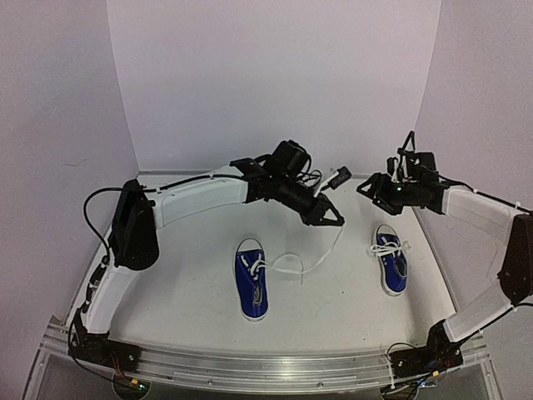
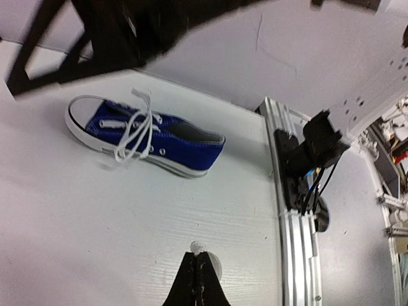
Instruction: Tie the shoes
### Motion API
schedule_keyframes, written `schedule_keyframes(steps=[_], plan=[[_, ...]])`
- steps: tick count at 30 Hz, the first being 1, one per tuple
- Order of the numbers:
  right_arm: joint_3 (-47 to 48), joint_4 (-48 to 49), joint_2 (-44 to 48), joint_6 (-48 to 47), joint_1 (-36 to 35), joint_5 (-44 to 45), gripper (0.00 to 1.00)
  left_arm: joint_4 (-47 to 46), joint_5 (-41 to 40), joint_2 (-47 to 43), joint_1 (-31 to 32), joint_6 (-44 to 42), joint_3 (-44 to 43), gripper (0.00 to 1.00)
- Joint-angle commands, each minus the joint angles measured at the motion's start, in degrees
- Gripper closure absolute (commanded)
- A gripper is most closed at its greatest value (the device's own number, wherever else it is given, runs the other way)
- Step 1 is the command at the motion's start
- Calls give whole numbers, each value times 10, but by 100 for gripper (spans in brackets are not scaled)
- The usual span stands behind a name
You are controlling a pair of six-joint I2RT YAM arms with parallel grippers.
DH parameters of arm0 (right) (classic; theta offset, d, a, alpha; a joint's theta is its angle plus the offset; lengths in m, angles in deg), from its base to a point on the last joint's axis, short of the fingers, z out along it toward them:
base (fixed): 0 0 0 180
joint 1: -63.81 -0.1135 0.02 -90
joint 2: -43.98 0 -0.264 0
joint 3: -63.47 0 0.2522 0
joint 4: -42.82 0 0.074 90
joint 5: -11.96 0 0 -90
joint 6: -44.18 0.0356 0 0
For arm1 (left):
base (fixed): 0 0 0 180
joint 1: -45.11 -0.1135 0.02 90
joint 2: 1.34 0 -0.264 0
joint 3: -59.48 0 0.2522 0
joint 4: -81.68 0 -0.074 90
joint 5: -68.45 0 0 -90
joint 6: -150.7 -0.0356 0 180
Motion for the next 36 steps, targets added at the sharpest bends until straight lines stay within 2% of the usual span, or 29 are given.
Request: schedule_keyframes(steps=[1, 3, 4, 5, 8, 9, 11, 15, 19, 28, 33, 36], plan=[[-5, -22, 38, -32, 9, -12, 30, 116, -35, 53, 65, -101, -59, 100], [-5, -27, 38, -35, 9, -21, 30, 157, -52, 67, 80, -139, -59, 100], [-7, -28, 37, -36, 9, -24, 30, 174, -62, 71, 85, -156, -60, 96], [-10, -28, 36, -36, 9, -28, 30, 192, -73, 76, 86, -160, -63, 87], [-16, -28, 26, -37, 9, -52, 29, 196, -121, 82, 75, -140, -73, 53], [-18, -28, 22, -38, 9, -60, 29, 192, -125, 78, 65, -133, -74, 46], [-23, -28, 21, -39, 9, -71, 30, 187, -131, 71, 41, -124, -72, 39], [-43, -28, 36, -42, 9, -82, 30, 199, -195, 65, 8, -135, -69, 37], [-61, -32, 47, -46, 9, -101, 30, 224, -243, 82, 3, -170, -70, 35], [-93, -53, 89, -53, 9, -114, 30, 208, -306, 87, 18, -297, -20, 35], [-95, -58, 89, -55, 9, -121, 30, 228, -326, 116, 29, -361, -53, 36], [-96, -64, 95, -58, 9, -123, 30, 236, -332, 118, 38, -410, -42, 37]])
